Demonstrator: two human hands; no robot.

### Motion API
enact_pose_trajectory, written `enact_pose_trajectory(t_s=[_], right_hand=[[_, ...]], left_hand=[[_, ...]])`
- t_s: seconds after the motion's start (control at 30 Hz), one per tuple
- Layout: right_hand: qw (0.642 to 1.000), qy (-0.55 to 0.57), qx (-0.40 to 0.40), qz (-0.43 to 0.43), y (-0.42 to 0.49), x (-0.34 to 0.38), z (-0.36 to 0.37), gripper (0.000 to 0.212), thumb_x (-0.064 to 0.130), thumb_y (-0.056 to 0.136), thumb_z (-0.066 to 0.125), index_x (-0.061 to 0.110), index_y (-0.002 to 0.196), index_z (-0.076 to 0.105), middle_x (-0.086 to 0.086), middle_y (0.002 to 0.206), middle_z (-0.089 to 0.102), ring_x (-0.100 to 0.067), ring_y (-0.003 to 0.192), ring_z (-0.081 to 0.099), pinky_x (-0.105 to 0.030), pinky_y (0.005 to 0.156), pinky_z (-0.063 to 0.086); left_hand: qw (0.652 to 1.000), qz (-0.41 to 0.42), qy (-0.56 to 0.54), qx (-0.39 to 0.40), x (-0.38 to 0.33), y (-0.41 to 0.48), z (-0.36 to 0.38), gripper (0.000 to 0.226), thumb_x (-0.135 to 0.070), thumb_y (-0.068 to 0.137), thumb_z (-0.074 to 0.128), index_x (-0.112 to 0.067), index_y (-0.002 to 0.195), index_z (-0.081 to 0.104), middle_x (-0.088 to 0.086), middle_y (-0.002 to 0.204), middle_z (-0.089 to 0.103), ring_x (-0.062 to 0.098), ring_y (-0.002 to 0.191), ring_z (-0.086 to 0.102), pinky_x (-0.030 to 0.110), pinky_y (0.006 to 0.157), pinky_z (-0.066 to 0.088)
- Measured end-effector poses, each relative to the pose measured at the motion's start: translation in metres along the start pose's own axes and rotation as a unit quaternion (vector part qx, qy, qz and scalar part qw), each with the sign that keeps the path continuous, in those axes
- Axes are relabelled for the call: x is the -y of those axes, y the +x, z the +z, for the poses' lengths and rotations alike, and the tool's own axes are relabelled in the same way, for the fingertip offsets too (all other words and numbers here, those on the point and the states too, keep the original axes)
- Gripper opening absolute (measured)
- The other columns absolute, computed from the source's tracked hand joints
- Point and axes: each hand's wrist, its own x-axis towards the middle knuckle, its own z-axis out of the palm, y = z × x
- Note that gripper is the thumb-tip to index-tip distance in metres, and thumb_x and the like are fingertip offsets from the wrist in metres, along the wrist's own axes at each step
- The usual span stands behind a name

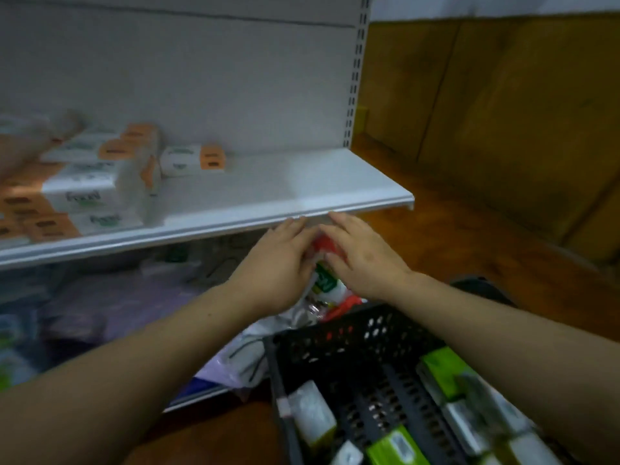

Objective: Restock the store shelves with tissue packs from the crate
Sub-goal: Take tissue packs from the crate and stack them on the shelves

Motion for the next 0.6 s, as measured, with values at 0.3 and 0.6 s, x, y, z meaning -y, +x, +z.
enact_pose_trajectory(t_s=[0.3, 0.6], right_hand=[[0.980, 0.034, 0.133, 0.143, -0.126, -0.090, 0.096, 0.051, 0.038, 0.093, 0.051, 0.019, 0.139, 0.041, -0.003, 0.139, 0.041, -0.022, 0.132, 0.034, -0.032, 0.110, 0.030], [0.878, 0.078, 0.414, 0.228, -0.183, -0.119, 0.141, 0.046, 0.042, 0.092, 0.051, 0.012, 0.126, 0.044, -0.014, 0.124, 0.049, -0.030, 0.112, 0.049, -0.036, 0.090, 0.041]], left_hand=[[0.974, 0.022, 0.003, 0.223, -0.045, -0.010, 0.133, 0.063, -0.032, 0.091, 0.052, -0.016, 0.146, 0.025, 0.005, 0.155, 0.018, 0.023, 0.144, 0.009, 0.032, 0.117, 0.014], [0.948, 0.123, 0.096, 0.276, -0.083, -0.013, 0.211, 0.057, -0.028, 0.092, 0.045, -0.016, 0.144, 0.026, 0.010, 0.157, 0.007, 0.028, 0.145, 0.001, 0.040, 0.117, 0.016]])
